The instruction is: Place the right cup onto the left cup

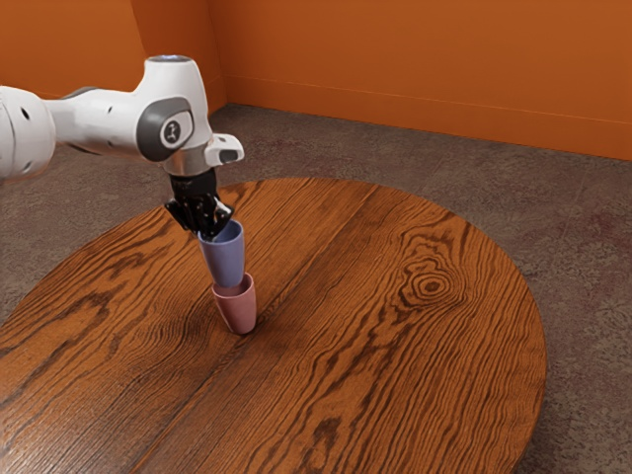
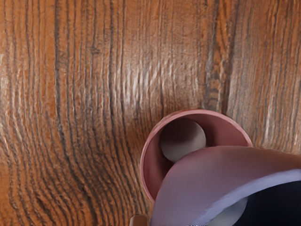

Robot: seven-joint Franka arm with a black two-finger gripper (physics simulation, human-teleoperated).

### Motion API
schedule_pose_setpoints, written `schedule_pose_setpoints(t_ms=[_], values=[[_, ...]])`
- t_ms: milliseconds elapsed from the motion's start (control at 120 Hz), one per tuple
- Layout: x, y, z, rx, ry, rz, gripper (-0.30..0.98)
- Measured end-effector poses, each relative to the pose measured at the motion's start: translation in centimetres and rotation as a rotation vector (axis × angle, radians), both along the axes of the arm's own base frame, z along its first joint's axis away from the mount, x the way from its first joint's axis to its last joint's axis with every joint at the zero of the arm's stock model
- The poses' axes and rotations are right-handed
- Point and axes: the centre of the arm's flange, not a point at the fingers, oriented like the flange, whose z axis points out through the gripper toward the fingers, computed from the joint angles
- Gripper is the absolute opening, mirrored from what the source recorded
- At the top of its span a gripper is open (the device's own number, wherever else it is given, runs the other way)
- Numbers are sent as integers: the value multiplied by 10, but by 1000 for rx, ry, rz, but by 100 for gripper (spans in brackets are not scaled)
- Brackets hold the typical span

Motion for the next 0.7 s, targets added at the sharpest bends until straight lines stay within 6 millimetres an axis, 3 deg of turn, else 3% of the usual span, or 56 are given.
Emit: schedule_pose_setpoints(t_ms=[525, 700], values=[[4, -1, -34, -2, 52, 5, -10], [5, -5, -29, -7, 36, -3, 28]])
